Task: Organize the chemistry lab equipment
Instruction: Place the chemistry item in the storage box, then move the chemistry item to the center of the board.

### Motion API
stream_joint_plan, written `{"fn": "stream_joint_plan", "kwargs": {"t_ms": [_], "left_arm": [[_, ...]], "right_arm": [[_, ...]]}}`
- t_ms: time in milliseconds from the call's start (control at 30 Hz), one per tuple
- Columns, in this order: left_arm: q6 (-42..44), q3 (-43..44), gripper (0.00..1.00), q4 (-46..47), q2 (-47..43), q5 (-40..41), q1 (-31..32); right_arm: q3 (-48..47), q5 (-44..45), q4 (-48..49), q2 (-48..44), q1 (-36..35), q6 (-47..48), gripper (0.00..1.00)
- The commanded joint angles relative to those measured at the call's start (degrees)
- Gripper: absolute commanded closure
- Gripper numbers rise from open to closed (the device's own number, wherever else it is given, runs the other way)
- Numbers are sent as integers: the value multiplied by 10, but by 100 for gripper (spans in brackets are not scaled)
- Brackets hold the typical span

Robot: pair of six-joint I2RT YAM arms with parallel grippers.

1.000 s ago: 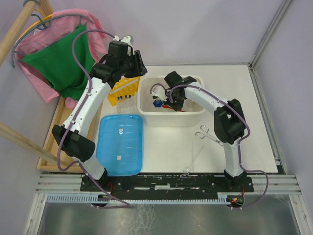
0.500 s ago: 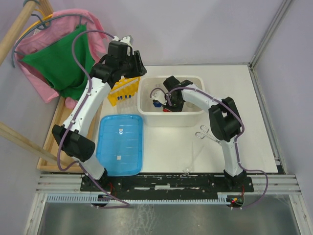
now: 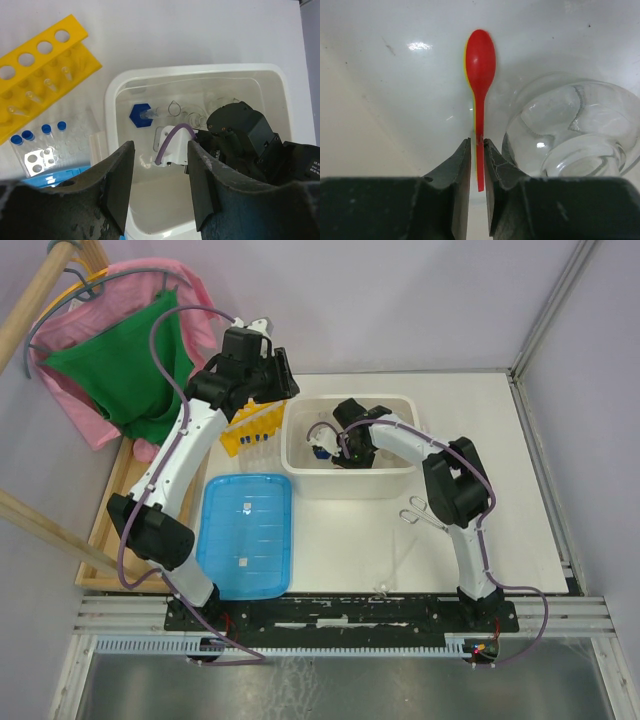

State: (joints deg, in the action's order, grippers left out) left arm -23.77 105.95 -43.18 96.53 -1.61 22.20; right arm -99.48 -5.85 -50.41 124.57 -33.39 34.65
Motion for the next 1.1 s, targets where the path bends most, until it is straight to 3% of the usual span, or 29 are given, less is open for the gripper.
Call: {"fn": "stream_joint_plan", "kwargs": {"t_ms": [0, 267, 500, 700, 800, 933, 1067], "left_arm": [[13, 1, 46, 22, -21, -1, -5], [12, 0, 46, 22, -24, -3, -5], [6, -3, 46, 25, -21, -6, -6], [1, -6, 46, 36, -21, 8, -6], [-5, -10, 46, 53, -24, 6, -6], [-9, -3, 46, 56, -9, -21, -7], [-15, -8, 46, 59, -7, -34, -6]], "right_arm": [[-2, 8, 12, 1, -3, -9, 75], [-18, 19, 12, -23, -3, -28, 72], [-50, 18, -6, -123, -3, -44, 66], [-63, 128, 17, -228, 4, -103, 59], [-75, 249, 15, -272, 27, -178, 49], [-64, 337, -61, -338, 107, -349, 48], [115, 363, -70, -463, 175, -514, 48]]}}
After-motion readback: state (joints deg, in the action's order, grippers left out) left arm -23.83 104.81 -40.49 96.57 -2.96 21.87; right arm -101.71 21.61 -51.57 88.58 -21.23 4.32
